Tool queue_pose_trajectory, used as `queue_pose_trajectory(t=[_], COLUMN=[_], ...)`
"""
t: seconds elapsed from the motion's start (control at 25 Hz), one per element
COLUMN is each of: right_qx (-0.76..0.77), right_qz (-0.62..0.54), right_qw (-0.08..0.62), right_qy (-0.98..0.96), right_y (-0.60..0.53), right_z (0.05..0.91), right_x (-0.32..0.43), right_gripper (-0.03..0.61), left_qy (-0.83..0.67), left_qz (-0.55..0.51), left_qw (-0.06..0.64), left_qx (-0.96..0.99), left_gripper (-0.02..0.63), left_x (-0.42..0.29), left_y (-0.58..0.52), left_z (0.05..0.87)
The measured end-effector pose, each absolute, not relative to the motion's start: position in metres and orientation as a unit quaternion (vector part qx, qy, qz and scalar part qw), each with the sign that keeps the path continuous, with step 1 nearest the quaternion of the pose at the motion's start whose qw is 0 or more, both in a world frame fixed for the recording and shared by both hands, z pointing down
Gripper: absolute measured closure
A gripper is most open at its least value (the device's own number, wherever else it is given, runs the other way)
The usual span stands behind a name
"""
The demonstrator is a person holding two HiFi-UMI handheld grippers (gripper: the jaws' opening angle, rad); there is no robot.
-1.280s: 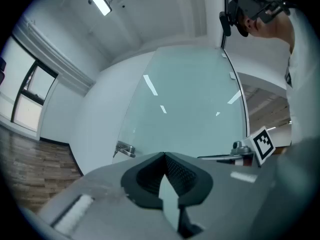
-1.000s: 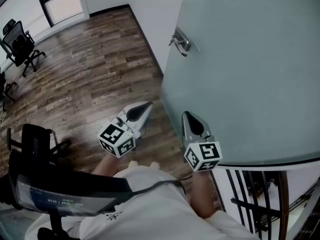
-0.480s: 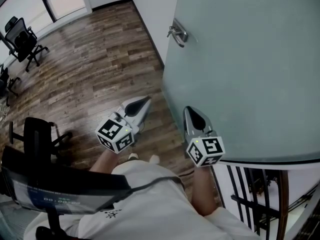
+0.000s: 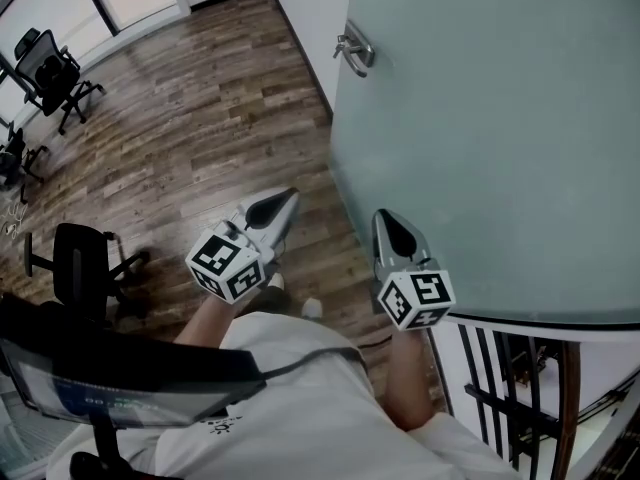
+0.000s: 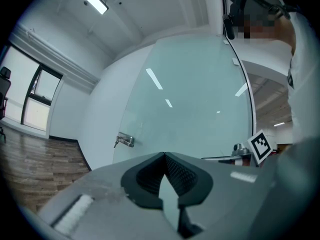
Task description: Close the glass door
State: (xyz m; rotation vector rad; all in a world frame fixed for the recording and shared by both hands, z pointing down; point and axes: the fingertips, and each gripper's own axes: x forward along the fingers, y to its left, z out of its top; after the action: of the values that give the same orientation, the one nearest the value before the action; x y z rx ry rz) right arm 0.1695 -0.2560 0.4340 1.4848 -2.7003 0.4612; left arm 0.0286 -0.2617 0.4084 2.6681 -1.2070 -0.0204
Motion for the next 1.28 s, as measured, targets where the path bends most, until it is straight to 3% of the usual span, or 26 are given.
queue_pose_trajectory(t=[1.28], right_qx=[0.551], right_qz=[0.121], right_qw=[0.046], right_qy=[-0.824], right_y=[-0.421], right_z=[0.408], right_x=[0.105], right_gripper=[0.569], left_qy=[-0.314], left_qz=[-0.029], left_qw=[0.108], left_qx=[0.943], left_gripper=[0.614], left_x=[-0.018], left_y=[-0.460], left_z=[0.394])
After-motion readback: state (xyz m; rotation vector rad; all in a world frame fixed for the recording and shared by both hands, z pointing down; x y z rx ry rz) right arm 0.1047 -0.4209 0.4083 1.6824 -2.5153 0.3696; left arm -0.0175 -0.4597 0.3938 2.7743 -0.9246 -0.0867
